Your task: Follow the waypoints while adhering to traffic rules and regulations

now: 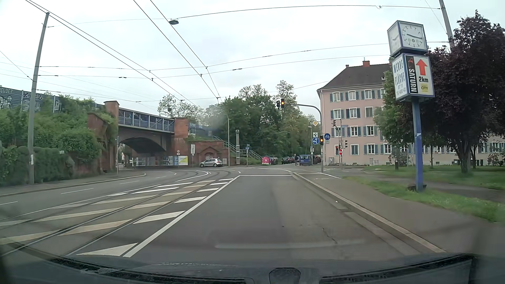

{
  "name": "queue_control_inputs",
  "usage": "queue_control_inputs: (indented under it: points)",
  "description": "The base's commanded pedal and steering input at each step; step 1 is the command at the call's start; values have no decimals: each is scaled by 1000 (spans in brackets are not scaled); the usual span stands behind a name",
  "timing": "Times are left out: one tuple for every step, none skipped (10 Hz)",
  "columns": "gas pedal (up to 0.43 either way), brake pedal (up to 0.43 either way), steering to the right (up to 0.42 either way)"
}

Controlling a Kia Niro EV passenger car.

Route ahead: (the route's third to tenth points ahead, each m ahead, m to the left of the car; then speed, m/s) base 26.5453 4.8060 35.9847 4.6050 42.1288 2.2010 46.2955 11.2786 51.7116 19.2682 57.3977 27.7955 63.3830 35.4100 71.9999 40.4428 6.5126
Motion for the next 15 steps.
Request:
queue_control_inputs:
  points:
    - [0,0,6]
    - [0,0,6]
    - [0,0,6]
    - [0,0,6]
    - [0,30,6]
    - [0,73,6]
    - [0,104,6]
    - [0,116,6]
    - [0,122,5]
    - [0,140,4]
    - [0,146,3]
    - [0,146,3]
    - [0,152,3]
    - [0,152,3]
    - [0,152,3]
